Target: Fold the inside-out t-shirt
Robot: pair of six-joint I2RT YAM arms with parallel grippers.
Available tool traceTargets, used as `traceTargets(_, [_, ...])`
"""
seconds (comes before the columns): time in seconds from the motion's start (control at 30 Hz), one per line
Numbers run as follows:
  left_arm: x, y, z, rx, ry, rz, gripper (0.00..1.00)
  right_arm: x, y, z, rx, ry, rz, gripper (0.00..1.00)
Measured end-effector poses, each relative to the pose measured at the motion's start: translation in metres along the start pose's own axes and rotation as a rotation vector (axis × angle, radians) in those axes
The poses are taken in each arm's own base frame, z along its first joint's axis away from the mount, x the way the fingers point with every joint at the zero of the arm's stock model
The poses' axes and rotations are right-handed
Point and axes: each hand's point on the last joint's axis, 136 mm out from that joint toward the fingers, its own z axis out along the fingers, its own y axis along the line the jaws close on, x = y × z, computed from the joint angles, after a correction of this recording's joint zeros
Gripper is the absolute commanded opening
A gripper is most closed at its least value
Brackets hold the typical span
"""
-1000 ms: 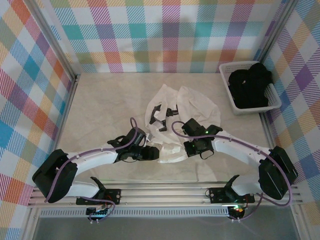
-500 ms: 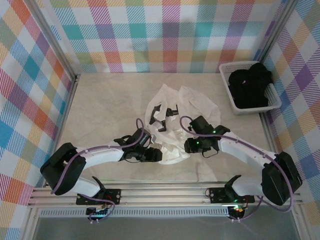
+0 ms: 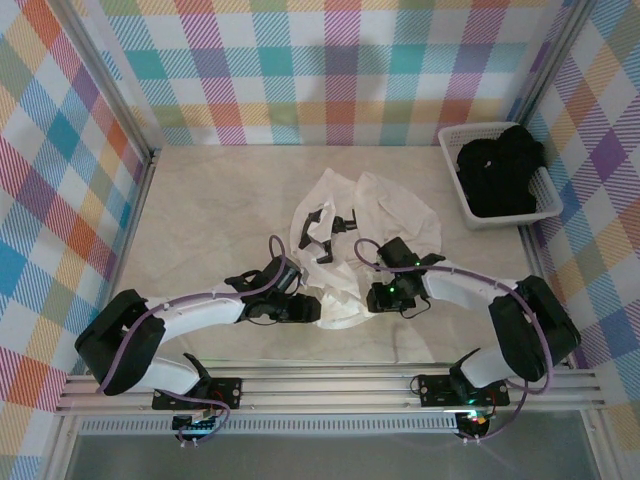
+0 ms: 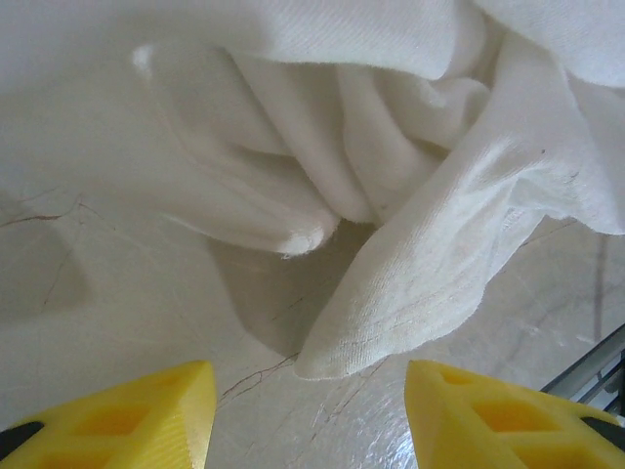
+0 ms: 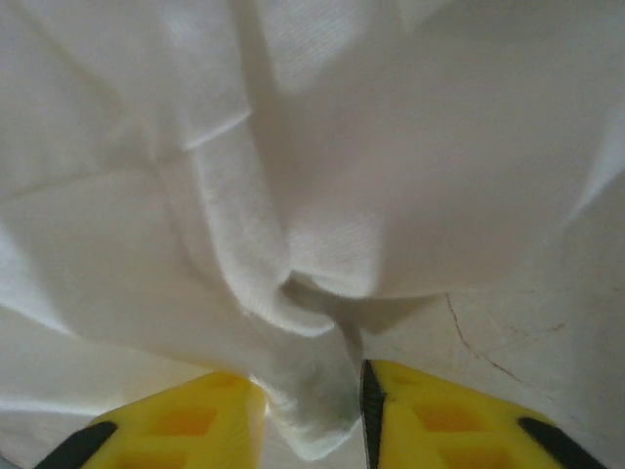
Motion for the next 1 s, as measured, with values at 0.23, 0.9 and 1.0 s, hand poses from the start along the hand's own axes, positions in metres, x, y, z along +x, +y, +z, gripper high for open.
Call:
traceTargets(0.23, [-0.002, -0.004, -0.001, 0.013, 0.000, 0.017, 0.55, -0.014, 0.003, -0.022, -0.079, -0.066, 0.012, 0.00])
traceTargets(0.9, [-0.038, -0.038, -0.042, 0.148, -0.181, 0.026, 0.55, -0.073, 0.115, -0.150, -0.684, -0.261, -0.118, 0.00])
traceTargets(1.0, [-0.037, -0.052, -0.041, 0.210, -0.170, 0.010, 0.53, -0.075, 0.115, -0.144, -0.692, -0.243, -0.095, 0.00])
